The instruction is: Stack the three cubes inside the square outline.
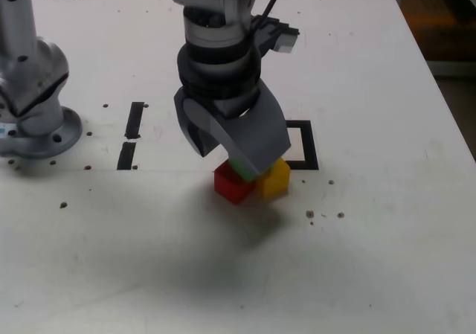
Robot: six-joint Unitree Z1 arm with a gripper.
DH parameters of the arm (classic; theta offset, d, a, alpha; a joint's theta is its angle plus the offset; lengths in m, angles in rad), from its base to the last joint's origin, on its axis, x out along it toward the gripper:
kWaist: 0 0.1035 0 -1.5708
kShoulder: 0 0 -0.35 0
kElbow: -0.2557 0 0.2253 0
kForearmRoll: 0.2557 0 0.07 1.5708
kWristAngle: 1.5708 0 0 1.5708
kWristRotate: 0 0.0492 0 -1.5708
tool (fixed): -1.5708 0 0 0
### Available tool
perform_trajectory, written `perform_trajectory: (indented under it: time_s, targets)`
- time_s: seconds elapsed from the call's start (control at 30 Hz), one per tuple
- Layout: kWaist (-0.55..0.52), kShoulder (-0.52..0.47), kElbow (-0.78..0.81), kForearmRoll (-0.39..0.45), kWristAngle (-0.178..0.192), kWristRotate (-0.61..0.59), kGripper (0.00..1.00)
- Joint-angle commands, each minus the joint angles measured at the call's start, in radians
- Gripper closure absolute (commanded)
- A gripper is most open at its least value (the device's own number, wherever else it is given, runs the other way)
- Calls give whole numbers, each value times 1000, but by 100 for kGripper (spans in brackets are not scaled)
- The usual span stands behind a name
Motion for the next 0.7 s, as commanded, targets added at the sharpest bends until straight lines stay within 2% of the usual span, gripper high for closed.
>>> perform_trajectory:
  time_s: [0.0, 0.17, 0.27, 0.3, 0.37, 0.43, 0.67]
  targets:
    - [-1, 3, 3, -1, 4, -5, 15]
    - [-1, 2, 19, -7, 11, -26, 30]
    - [-1, 0, 28, -26, 13, -36, 46]
    - [-1, -1, 31, -40, 13, -39, 56]
    - [-4, -1, 32, -64, 12, -39, 68]
    - [-7, 0, 33, -85, 10, -39, 77]
    - [-14, 2, 38, -103, 0, -38, 89]
